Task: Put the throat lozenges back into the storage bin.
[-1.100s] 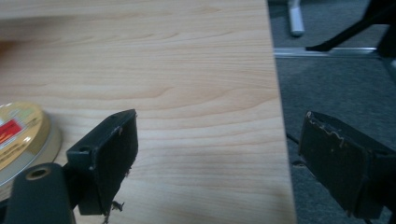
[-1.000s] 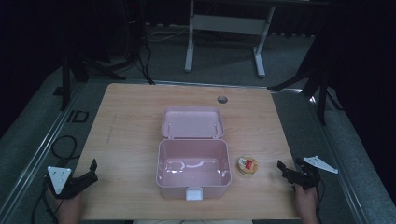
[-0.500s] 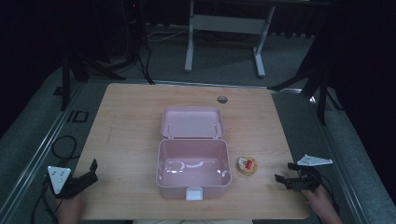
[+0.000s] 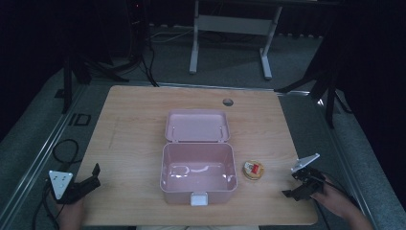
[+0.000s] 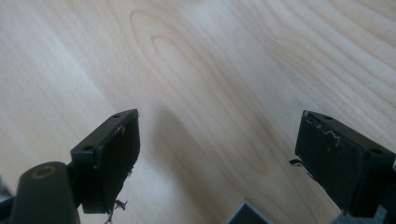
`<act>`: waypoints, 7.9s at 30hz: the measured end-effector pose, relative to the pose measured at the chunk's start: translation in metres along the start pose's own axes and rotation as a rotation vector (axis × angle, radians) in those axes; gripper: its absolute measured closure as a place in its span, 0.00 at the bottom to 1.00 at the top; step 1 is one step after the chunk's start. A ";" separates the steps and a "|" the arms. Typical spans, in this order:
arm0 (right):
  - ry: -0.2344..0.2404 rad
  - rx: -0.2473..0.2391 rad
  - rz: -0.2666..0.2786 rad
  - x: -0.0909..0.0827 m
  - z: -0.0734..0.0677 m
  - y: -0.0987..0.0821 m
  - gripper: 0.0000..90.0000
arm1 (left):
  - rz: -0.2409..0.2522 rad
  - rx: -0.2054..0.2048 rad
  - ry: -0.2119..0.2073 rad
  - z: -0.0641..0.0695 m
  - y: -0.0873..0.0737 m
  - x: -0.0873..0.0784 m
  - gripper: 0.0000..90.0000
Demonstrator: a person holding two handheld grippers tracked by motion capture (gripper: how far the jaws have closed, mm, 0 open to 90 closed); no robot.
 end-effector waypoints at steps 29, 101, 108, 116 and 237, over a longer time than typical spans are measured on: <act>-0.013 -0.136 -0.474 -0.015 -0.011 0.005 0.15 | 0.004 0.006 -0.018 0.002 0.000 0.000 0.00; 0.059 -0.324 -0.452 0.042 -0.029 0.147 0.22 | 0.016 -0.004 -0.058 0.002 0.000 -0.001 0.00; 0.078 -0.344 -0.468 0.017 -0.032 0.146 0.22 | 0.016 -0.005 -0.058 0.002 0.000 -0.001 0.00; 0.086 -0.357 -0.496 -0.013 -0.037 0.145 0.22 | 0.015 -0.004 -0.056 0.002 0.000 -0.001 0.00; 0.198 -0.636 -0.380 0.020 -0.162 0.237 0.14 | 0.013 -0.007 -0.065 0.002 0.000 0.000 0.00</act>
Point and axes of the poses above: each handheld gripper's, and its own axes: x roughly forward along the jaws, y roughly out of its top, z roughly to its right, the point moved 6 cm from there along x, roughly forward along the jaws, and after that the axes turned 1 degree about -z, right-handed, at the moved point
